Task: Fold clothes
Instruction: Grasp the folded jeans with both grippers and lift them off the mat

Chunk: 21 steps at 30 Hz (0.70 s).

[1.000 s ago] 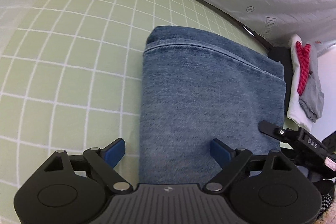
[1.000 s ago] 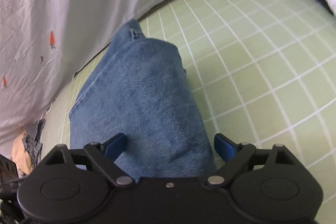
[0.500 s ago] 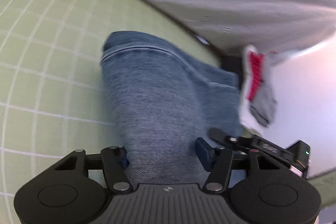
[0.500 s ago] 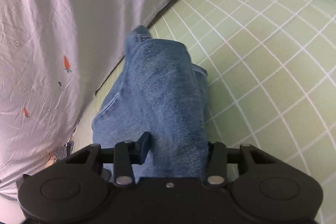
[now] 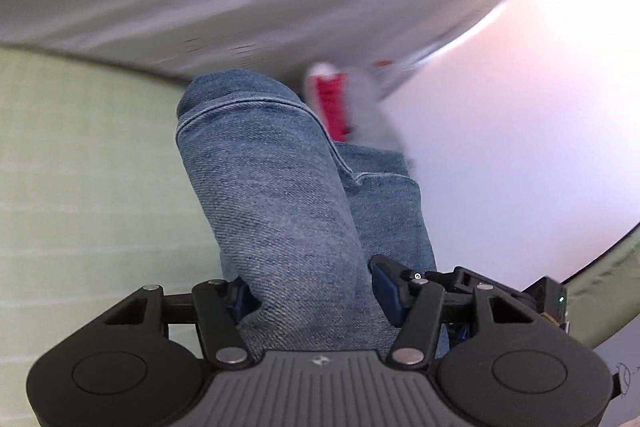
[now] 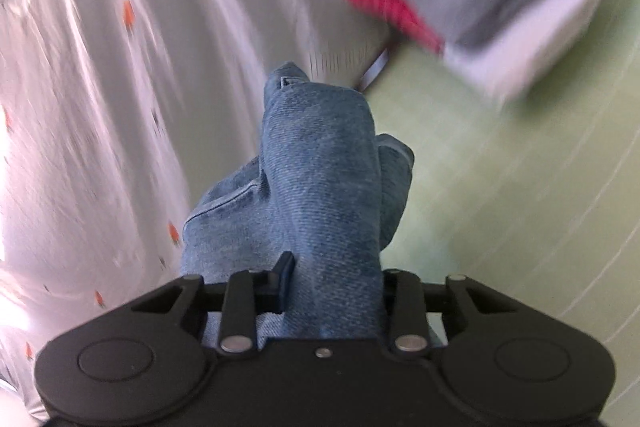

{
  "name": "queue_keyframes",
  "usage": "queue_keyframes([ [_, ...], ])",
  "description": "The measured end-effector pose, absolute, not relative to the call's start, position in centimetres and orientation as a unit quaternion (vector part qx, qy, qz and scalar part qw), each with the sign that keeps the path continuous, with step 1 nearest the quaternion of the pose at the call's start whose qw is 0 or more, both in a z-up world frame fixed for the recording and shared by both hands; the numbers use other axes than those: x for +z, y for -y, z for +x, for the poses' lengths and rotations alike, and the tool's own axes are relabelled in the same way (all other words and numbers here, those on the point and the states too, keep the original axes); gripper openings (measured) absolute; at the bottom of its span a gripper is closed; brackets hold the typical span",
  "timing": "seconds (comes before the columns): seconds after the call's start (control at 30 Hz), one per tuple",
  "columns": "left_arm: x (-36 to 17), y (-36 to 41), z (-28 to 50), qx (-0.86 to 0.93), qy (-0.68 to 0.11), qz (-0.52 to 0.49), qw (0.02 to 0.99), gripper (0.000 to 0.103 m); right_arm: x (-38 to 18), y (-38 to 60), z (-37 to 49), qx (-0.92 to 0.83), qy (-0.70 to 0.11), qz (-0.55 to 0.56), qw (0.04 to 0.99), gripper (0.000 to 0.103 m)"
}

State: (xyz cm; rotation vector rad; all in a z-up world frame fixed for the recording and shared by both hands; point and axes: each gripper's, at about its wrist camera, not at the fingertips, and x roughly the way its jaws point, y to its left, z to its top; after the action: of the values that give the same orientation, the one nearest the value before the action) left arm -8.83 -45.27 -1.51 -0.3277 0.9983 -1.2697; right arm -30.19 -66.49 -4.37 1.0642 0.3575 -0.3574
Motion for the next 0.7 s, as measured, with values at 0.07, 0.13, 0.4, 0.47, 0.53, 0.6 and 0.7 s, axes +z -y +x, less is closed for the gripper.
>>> queue_keyframes([
  [0.07,-0.5,48.7,-10.3,-0.571,-0.432,-0.152,0.681,0.059,-2.9,69.9,-32.1,-0.165,-0.150,0.492,0.841,0.033],
  [0.13,0.6,52.9,-11.8,-0.579,-0.417,-0.156,0.683,0.059,-1.0,73.5,-33.6,-0.166,-0.141,0.471,0.855,0.033],
  [0.4,4.8,69.8,-10.9,-0.605,-0.347,-0.176,0.695,0.060,6.6,88.9,-35.6,-0.186,-0.074,0.354,0.913,0.032],
  [0.47,5.1,73.4,-10.0,-0.571,-0.326,-0.145,0.739,0.066,8.2,91.7,-33.1,-0.239,-0.100,0.267,0.928,0.041],
  [0.53,5.1,76.6,-9.2,-0.524,-0.302,-0.103,0.790,0.067,9.4,93.8,-30.2,-0.309,-0.135,0.157,0.928,0.064],
  [0.6,5.2,79.8,-8.4,-0.474,-0.275,-0.060,0.834,0.084,9.2,94.0,-27.7,-0.380,-0.136,0.021,0.915,0.068],
  [0.7,3.8,84.6,-7.1,-0.429,-0.265,0.001,0.864,0.085,5.5,96.3,-24.7,-0.363,-0.145,0.036,0.920,0.066],
])
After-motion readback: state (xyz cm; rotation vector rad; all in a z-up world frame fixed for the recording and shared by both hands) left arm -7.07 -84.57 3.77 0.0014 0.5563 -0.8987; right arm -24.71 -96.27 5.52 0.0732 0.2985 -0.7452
